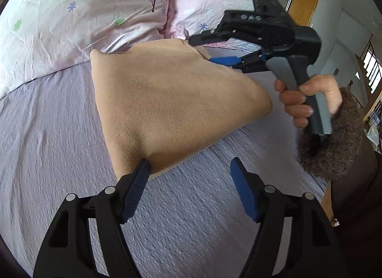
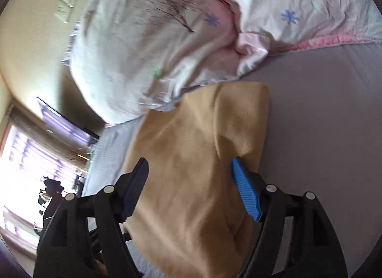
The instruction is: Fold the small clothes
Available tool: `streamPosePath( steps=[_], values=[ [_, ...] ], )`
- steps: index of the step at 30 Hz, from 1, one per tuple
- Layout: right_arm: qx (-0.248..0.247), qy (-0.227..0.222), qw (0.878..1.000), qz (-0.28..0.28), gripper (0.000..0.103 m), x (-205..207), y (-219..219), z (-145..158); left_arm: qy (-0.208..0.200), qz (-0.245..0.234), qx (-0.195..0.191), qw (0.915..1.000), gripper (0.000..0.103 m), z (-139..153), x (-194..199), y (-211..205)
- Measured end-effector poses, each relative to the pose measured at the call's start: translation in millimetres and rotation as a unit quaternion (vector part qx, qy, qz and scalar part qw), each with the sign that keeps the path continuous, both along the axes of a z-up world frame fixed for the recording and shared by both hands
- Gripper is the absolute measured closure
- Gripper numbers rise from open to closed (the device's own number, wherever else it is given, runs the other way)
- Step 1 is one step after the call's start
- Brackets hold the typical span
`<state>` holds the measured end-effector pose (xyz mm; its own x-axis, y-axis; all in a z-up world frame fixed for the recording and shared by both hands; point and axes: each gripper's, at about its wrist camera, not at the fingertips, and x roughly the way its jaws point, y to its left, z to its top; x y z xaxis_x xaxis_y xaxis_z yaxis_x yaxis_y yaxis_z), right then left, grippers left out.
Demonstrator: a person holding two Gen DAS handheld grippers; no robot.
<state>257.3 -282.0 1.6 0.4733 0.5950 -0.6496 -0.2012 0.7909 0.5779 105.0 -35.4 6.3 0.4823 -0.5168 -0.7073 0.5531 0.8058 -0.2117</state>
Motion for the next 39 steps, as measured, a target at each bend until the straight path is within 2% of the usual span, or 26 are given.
streamPosePath(
  steps=[2, 4, 6, 8, 9, 10, 12, 16, 20, 26, 31, 34, 39],
  values=[
    [0.009, -0.016, 1.000, -0.006, 0.031, -12.7, -6.6, 3.8, 0.003, 0.002, -0.011, 0.9999, 0.032, 2.4, -3.0, 3.3],
    [-0.001, -0.054, 0.999, -0.009, 0.022, -41.0, -12.4, 19.0, 0.004, 0.005, -0.029, 0.9996, 0.031, 5.9, -8.8, 9.8],
    [-0.013, -0.100, 0.995, -0.014, 0.003, -74.8, -17.6, 32.9, 0.007, 0.019, -0.047, 0.9987, 0.022, 9.6, -14.1, 19.3],
    [-0.049, -0.138, 0.989, -0.021, 0.002, -110.8, -18.5, 42.2, 0.003, 0.044, -0.059, 0.9973, 0.010, 14.4, -19.1, 30.3],
    [-0.081, -0.144, 0.986, -0.036, 0.002, -127.2, -16.6, 43.3, 0.000, 0.061, -0.061, 0.9963, 0.007, 16.5, -21.4, 35.1],
    [-0.116, -0.143, 0.982, -0.053, 0.002, -139.4, -15.3, 41.7, -0.002, 0.079, -0.060, 0.9951, 0.003, 18.1, -22.6, 39.2],
    [-0.189, -0.134, 0.969, -0.079, 0.002, -160.8, -6.4, 32.0, -0.001, 0.119, -0.046, 0.9918, 0.001, 20.0, -23.7, 42.9],
    [-0.244, -0.135, 0.957, -0.081, 0.002, -187.9, 9.3, 6.1, 0.011, 0.171, 0.032, 0.9847, 0.001, 15.5, -19.6, 33.9],
    [-0.251, -0.100, 0.961, -0.064, 0.002, -193.3, 21.1, -17.7, 0.031, 0.172, 0.058, 0.9829, 0.001, 5.2, -10.1, 28.3],
    [-0.272, -0.097, 0.956, -0.055, 0.002, -193.3, 36.3, -24.4, 0.042, 0.183, 0.088, 0.9783, 0.001, -4.7, -0.1, 26.6],
    [-0.280, -0.089, 0.955, -0.050, 0.002, -188.6, 42.1, -27.1, 0.036, 0.192, 0.104, 0.9752, 0.001, -6.9, 0.4, 25.5],
    [-0.285, -0.091, 0.953, -0.046, 0.002, -188.2, 45.8, -25.8, 0.026, 0.191, 0.127, 0.9729, 0.001, -9.0, 0.4, 19.6],
    [-0.301, -0.077, 0.950, -0.041, 0.002, -183.4, 54.3, -30.3, 0.022, 0.196, 0.122, 0.9728, 0.001, -9.2, -0.2, 20.7]
  ],
)
